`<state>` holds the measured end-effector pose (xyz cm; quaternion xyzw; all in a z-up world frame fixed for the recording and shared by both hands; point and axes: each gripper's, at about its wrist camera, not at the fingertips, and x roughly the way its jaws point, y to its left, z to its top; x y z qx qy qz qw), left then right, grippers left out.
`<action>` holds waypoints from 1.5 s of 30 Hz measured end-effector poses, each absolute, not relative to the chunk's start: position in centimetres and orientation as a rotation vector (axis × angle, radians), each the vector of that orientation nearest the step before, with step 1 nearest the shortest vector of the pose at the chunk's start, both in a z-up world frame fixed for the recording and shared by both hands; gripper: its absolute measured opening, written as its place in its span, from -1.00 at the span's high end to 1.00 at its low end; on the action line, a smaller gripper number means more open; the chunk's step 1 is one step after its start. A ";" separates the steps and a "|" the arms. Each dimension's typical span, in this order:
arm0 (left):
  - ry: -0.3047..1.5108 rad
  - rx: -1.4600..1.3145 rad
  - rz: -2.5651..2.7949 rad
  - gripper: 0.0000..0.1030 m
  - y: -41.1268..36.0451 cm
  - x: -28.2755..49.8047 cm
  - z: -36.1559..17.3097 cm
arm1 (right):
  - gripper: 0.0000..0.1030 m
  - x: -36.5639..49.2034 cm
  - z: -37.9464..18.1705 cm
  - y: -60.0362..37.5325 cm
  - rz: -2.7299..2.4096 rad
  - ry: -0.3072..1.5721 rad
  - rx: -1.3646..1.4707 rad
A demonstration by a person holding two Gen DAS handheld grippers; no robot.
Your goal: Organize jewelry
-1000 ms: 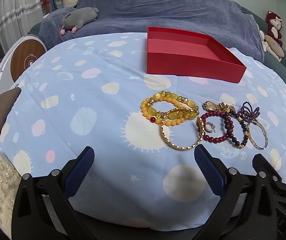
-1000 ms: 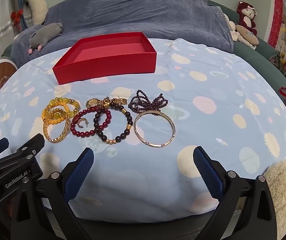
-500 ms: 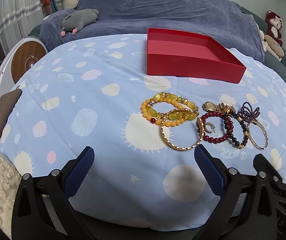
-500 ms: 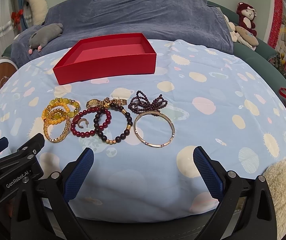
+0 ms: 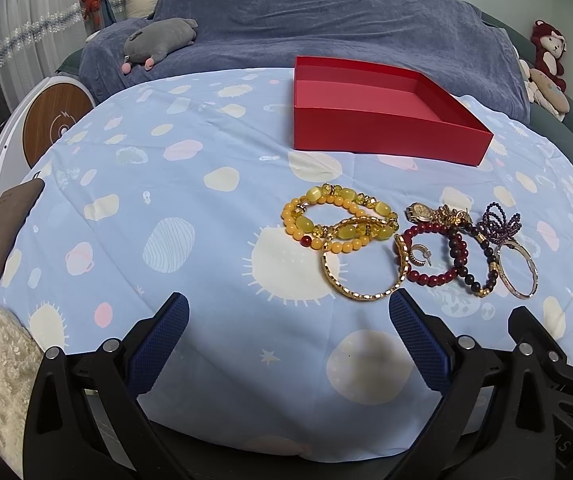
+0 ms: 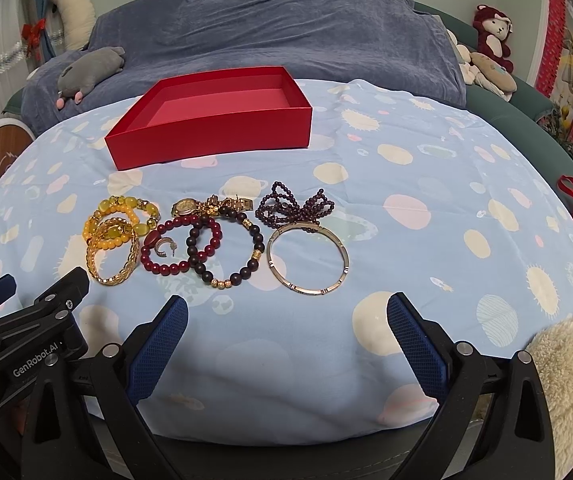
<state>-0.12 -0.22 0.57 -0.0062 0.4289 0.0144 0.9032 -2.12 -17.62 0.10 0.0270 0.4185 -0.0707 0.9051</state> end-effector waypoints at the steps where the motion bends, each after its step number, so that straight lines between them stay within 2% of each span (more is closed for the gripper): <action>1: 0.886 -0.012 0.030 -0.86 -0.2 -0.1 0.6 | -0.87 -2.1 0.1 -17.6 -0.146 0.865 0.056; 45: 0.880 -0.006 0.033 -0.85 -0.2 -0.2 0.7 | -0.87 -2.2 0.1 -17.6 -0.147 0.861 0.053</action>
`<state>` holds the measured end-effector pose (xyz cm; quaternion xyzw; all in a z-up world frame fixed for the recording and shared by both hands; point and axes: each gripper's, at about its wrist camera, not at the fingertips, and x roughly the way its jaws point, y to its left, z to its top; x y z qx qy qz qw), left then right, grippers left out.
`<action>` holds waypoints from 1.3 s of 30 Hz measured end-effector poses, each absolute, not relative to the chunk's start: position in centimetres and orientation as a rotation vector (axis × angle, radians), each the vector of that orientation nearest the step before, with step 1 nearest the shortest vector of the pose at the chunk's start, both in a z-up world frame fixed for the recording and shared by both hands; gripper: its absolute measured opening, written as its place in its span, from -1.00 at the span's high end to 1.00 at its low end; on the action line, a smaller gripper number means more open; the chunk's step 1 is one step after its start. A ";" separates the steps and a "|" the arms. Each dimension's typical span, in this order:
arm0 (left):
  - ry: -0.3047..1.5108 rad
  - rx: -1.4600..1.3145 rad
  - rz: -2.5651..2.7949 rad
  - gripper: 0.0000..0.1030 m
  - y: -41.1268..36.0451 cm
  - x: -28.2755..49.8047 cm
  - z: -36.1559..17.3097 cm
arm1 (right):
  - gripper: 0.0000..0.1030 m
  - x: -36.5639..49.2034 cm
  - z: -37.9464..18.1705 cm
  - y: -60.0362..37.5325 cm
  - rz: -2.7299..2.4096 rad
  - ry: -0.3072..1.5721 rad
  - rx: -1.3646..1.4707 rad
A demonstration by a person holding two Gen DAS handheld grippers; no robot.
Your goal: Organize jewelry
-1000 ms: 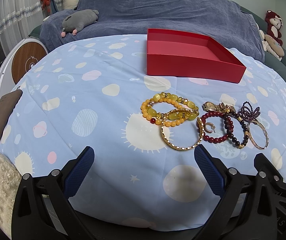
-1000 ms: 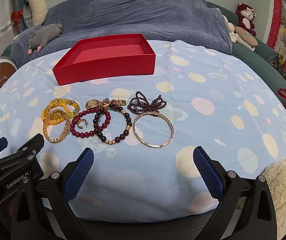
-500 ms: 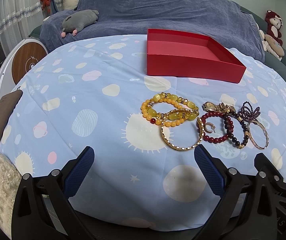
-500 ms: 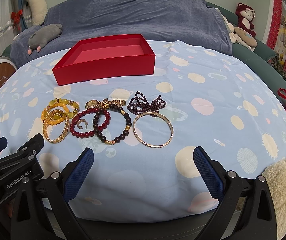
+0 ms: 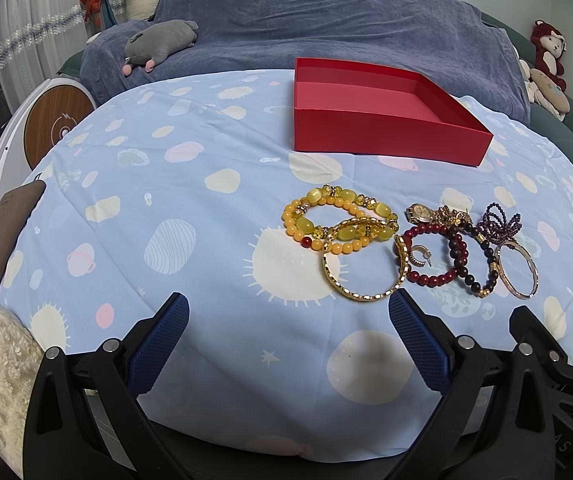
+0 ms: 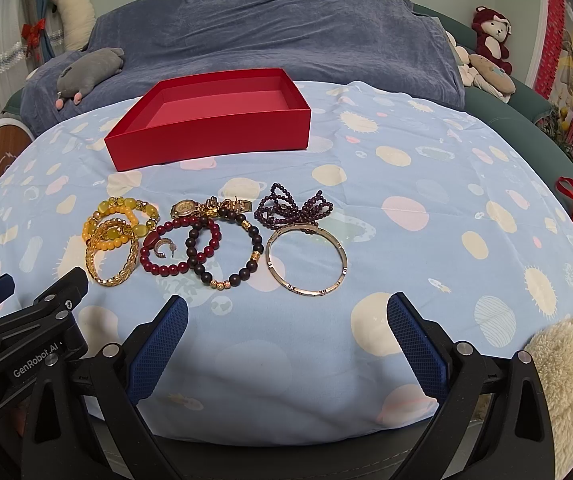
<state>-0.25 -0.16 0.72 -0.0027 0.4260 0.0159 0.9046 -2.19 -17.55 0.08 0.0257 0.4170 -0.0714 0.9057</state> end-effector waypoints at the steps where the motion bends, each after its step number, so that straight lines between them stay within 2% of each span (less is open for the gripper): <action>1: 0.880 -0.006 0.033 -0.85 -0.2 -0.2 0.7 | -0.87 -2.2 0.1 -17.6 -0.147 0.861 0.053; 29: 0.893 -0.031 -0.047 -0.85 -0.4 0.8 0.9 | -0.86 -1.2 0.7 -18.5 -0.157 0.859 0.043; 37: 1.025 0.005 -0.083 -0.84 -2.8 3.7 -1.3 | -0.87 -0.1 0.5 -20.9 -0.183 0.891 0.107; 39: 1.037 0.000 -0.084 -0.74 -2.9 4.1 -1.5 | -0.86 0.1 0.2 -21.3 -0.188 0.903 0.124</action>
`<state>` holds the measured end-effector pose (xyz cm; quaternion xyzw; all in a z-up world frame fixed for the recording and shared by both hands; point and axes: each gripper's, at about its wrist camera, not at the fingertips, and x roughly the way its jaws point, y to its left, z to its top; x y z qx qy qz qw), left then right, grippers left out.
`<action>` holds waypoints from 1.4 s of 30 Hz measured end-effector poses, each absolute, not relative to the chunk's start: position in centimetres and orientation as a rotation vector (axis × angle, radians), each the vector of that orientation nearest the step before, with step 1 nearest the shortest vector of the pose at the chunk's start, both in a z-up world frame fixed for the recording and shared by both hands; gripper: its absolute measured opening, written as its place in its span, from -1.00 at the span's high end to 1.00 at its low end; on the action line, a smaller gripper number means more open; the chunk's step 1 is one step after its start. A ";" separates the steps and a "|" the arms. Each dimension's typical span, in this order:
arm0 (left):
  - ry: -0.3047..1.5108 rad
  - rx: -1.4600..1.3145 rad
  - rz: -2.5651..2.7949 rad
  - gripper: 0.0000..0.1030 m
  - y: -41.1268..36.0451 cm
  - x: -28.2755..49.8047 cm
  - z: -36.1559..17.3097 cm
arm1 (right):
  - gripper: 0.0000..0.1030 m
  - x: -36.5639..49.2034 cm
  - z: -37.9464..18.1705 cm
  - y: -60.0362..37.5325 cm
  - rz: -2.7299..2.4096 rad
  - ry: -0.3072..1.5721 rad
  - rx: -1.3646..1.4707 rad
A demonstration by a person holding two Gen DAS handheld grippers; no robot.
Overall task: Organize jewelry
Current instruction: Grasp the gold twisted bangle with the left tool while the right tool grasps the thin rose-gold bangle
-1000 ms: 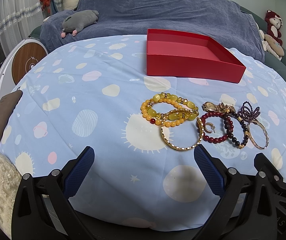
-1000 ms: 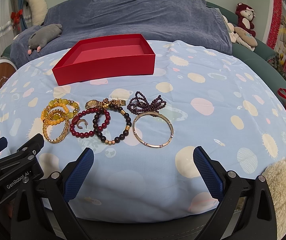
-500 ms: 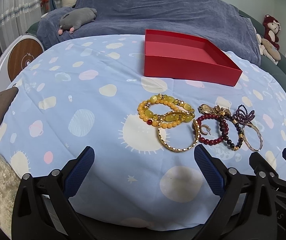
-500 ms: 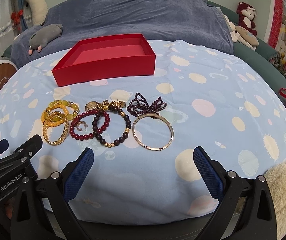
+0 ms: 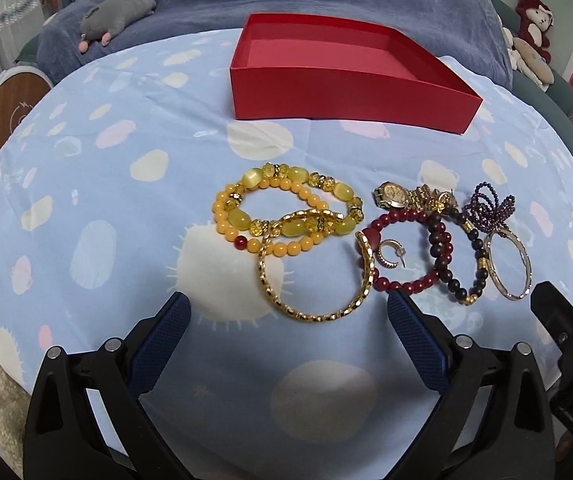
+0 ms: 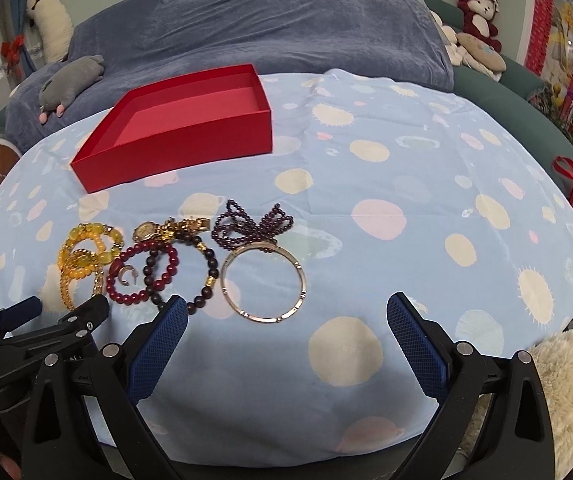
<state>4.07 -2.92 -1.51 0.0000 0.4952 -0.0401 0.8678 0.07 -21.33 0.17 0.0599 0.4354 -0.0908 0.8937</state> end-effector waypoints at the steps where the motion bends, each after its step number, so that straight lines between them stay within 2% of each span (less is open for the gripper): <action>1: 1.043 -0.003 -0.087 -0.64 -3.0 4.3 -1.6 | -0.87 0.2 0.0 -21.5 -0.191 0.909 0.131; 5: 1.039 0.014 -0.085 -0.56 -3.3 4.6 -1.6 | -0.86 0.7 -0.5 -21.8 -0.189 0.927 0.148; 10: 1.018 0.009 -0.102 -0.04 -3.4 4.4 -1.2 | -0.79 1.0 -0.8 -22.4 -0.174 0.942 0.186; 16: 0.998 -0.038 -0.104 -0.03 -2.5 4.2 -0.9 | -0.58 2.2 -1.0 -22.8 -0.140 0.957 0.189; 24: 0.984 -0.070 -0.082 -0.03 -1.2 3.6 -0.3 | -0.53 3.6 -1.5 -22.2 -0.096 0.967 0.139; 29: 0.986 -0.058 -0.070 -0.03 -1.0 3.3 -0.6 | -0.41 4.4 -2.5 -21.9 -0.072 1.016 0.134; 36: 0.998 -0.059 -0.069 -0.03 -1.1 3.3 -0.9 | -0.36 4.6 -2.9 -21.3 -0.082 1.041 0.101; 39: 0.996 -0.060 -0.066 -0.03 -1.1 3.2 -0.8 | -0.13 4.5 -2.7 -21.4 -0.079 1.034 0.103; 42: 0.995 -0.059 -0.066 -0.03 -1.1 3.2 -0.8 | -0.09 4.4 -2.7 -21.5 -0.074 1.032 0.106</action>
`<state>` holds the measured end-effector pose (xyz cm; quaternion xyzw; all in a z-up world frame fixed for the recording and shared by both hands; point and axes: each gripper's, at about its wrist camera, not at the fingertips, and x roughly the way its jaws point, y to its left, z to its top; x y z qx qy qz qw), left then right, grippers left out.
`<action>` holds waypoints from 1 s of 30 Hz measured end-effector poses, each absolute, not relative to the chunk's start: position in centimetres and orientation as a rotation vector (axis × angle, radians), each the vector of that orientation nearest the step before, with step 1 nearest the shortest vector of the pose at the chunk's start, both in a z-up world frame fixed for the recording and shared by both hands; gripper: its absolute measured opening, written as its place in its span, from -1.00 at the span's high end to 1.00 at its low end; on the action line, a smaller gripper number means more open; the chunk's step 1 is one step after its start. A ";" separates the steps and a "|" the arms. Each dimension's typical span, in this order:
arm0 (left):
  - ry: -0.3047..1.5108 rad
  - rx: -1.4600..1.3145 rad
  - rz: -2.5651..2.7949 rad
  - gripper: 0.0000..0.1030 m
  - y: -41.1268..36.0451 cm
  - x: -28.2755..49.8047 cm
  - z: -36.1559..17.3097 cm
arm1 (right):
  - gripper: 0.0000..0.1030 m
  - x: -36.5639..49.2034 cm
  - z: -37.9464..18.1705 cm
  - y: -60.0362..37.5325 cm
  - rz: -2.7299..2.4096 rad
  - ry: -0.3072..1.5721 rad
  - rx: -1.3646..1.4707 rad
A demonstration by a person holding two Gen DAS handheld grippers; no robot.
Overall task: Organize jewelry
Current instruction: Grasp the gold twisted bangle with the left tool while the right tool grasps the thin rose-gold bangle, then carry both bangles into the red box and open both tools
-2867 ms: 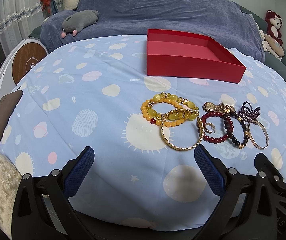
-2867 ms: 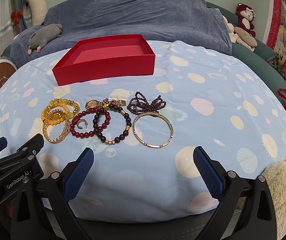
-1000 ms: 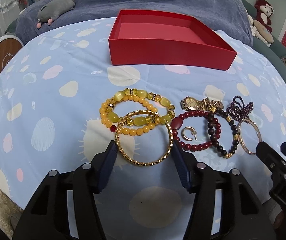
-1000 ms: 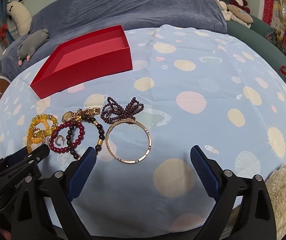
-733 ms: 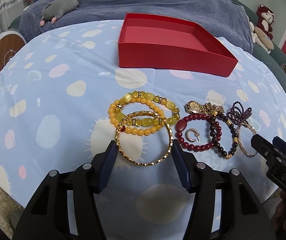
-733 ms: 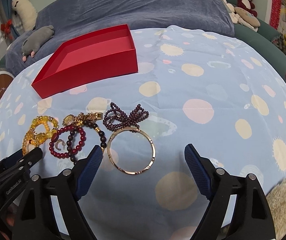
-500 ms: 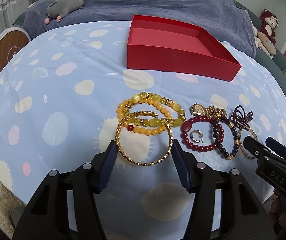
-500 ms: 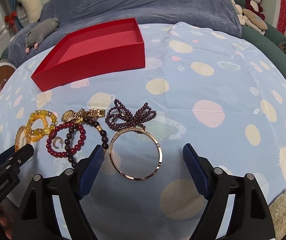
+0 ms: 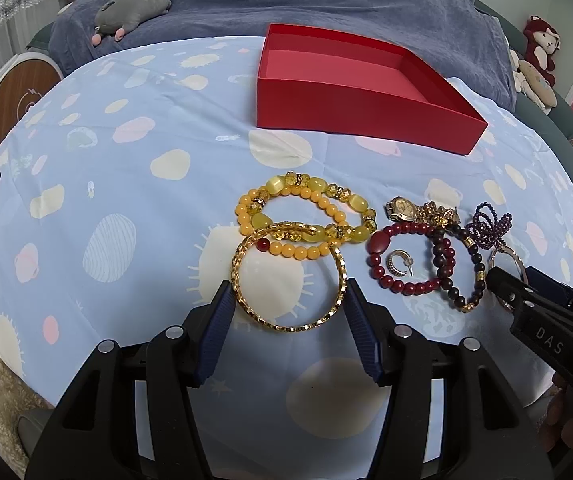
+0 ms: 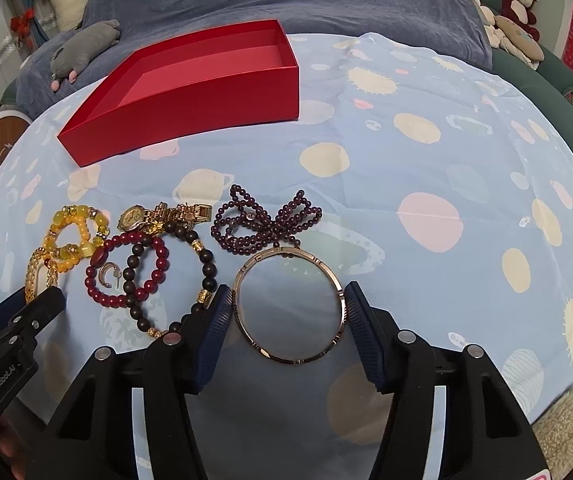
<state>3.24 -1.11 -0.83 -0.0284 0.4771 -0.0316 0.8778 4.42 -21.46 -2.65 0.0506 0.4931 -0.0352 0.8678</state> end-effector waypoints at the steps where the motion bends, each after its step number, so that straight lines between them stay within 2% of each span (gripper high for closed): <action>1: 0.995 -0.059 -0.066 -0.03 -1.1 3.2 -0.8 | -0.09 4.4 -2.6 -21.5 -0.072 1.032 0.107; 8: 0.990 -0.067 -0.075 -0.03 -1.1 2.9 -0.4 | -0.08 3.4 -1.9 -22.2 -0.060 1.016 0.153; 17: 0.944 -0.115 -0.090 -0.03 -0.8 5.1 2.8 | -0.08 4.0 2.1 -22.4 -0.011 0.929 0.185; 30: 0.857 -0.092 -0.135 -0.03 -3.2 20.3 8.0 | -0.08 18.9 7.6 -22.0 0.088 0.833 0.154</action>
